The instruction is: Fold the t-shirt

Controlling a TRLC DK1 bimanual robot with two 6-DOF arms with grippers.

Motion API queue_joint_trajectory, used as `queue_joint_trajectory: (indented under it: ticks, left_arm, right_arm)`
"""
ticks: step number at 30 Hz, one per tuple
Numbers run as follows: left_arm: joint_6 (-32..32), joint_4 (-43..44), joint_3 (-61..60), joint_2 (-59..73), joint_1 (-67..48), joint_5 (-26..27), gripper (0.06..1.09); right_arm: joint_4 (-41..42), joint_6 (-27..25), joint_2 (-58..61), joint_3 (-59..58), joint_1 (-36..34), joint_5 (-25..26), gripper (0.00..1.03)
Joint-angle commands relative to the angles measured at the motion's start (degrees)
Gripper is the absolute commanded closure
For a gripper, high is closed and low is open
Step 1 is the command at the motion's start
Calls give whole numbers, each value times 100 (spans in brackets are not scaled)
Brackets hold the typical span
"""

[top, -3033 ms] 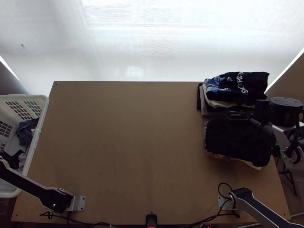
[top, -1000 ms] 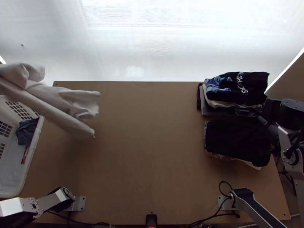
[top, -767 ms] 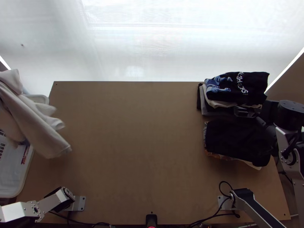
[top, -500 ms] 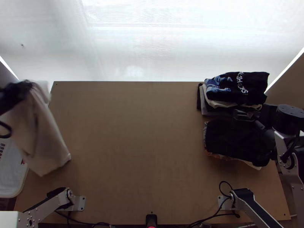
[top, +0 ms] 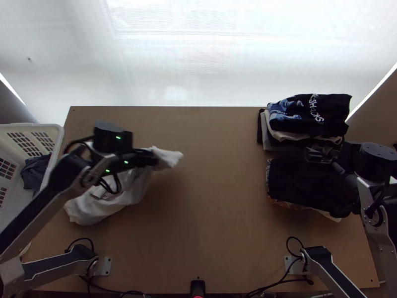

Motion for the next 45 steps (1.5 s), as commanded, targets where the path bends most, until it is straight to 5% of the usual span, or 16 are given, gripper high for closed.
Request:
queue_joint_trajectory:
  ticks: [1, 15, 17, 20, 28, 32, 39, 45]
  left_arm:
    - [44, 898, -299, 877, -1352, -241, 105]
    - [-202, 1504, 2162, 4085, -2539, -232, 102]
    - [-158, 1566, 2399, 4146, -2583, -241, 76]
    - [-175, 1654, 2540, 3891, -2416, -241, 11]
    - [-316, 1381, 2584, 2485, -535, -241, 11]
    - [-96, 485, 2504, 2151, 775, -241, 11]
    - [-123, 309, 1098, 833, 2796, -223, 11]
    - [0, 353, 167, -169, 3394, -197, 11]
  right_arm:
    - [77, -18, 60, -56, 0, 8, 5]
    - [192, -27, 139, -303, -167, 16, 4]
    - [218, -27, 139, -294, -167, 8, 5]
    - [288, -62, 148, -232, -167, 8, 5]
    - [42, -185, 429, -65, 360, 16, 4]
    - [-107, -1204, 341, -197, 1319, -274, 4]
    - [-195, -1319, 1651, 471, 3076, -300, 4]
    - [7, -1741, 2996, 945, 5010, -309, 5]
